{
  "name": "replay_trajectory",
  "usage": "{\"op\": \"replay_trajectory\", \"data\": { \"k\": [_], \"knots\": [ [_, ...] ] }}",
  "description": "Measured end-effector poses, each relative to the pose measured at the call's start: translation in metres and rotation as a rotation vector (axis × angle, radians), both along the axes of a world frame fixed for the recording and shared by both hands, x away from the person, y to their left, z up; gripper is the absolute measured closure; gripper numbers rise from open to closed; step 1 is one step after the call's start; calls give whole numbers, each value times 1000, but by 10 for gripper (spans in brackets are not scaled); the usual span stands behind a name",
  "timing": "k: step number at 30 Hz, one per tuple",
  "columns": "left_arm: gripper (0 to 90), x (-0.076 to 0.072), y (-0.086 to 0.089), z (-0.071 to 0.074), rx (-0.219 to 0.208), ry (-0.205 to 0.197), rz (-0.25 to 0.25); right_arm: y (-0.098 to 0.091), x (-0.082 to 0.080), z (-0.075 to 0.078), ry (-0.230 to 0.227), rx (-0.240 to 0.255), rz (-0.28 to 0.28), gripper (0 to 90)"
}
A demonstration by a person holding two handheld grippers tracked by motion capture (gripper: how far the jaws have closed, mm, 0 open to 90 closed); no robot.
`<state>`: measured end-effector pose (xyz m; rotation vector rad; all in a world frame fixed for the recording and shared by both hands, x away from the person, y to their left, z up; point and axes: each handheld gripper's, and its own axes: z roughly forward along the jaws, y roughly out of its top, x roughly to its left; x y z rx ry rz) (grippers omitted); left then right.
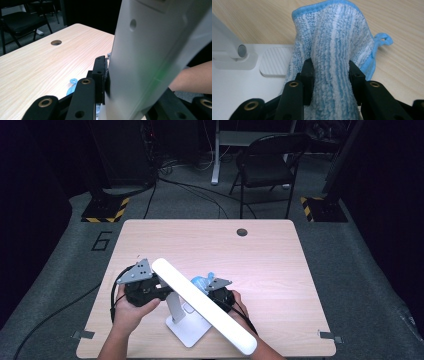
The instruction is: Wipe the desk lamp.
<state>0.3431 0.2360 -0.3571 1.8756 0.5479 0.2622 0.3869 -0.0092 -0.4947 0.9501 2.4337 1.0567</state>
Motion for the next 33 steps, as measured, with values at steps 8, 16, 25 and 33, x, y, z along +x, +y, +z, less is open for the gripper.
{"op": "replay_trajectory", "data": {
  "k": [8,16,25,33],
  "knots": [
    [691,-2,13,6,-11,-3,29,-7,-7,-4,13,12,-24,660],
    [738,-3,12,4,-14,-48,63,-12,-7,-4,21,15,-50,661],
    [740,1,-3,0,-41,-59,61,-21,-4,4,25,26,-100,661],
    [730,1,-7,0,-44,-50,51,6,-9,8,38,63,-3,655]
  ]
}}
